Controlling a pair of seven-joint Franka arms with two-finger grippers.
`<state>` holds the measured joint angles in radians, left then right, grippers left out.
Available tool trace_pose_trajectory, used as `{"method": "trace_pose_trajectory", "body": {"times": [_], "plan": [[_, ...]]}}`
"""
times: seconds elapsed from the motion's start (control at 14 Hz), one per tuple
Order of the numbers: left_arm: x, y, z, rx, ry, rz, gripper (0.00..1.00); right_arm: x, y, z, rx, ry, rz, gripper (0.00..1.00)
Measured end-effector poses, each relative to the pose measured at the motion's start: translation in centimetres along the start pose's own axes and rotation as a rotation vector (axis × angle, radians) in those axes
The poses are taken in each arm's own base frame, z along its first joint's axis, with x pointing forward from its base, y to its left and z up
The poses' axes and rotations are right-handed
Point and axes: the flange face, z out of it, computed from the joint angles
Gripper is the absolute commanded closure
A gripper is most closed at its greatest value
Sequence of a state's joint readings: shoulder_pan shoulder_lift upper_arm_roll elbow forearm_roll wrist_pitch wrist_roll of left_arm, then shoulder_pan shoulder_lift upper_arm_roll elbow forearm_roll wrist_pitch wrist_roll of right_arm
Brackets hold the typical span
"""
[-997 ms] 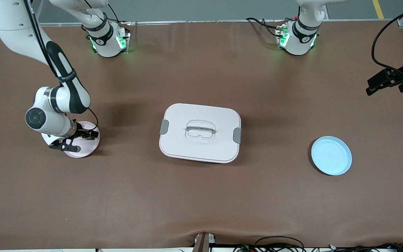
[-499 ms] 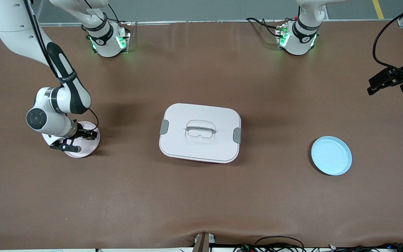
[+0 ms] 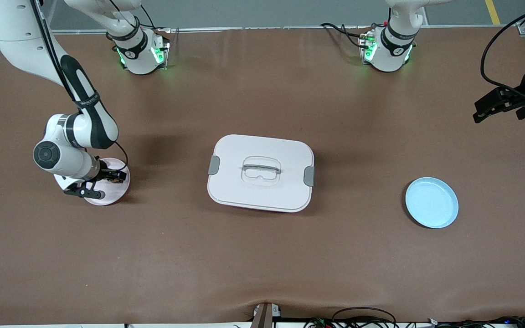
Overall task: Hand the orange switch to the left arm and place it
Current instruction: 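Lower the right gripper and close it on the black switch, then lift the switch with the right gripper while the left gripper approaches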
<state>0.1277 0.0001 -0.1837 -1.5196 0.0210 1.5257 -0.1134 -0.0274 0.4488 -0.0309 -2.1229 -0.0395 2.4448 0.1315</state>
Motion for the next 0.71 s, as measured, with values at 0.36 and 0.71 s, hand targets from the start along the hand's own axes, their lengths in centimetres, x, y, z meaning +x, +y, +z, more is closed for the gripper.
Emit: {"method": "trace_pose_trajectory", "body": {"times": [0.36,0.71], "plan": [[-0.2,1.6,0.1,0.0,-0.002,0.028,0.0,1.2,-0.5,-9.6,-0.014,-0.077,-0.006,0.84],[-0.4,2.8,0.1,0.0,-0.002,0.049,0.0,0.9,-4.8,-23.7,-0.033,-0.145,-0.054,0.84]]}}
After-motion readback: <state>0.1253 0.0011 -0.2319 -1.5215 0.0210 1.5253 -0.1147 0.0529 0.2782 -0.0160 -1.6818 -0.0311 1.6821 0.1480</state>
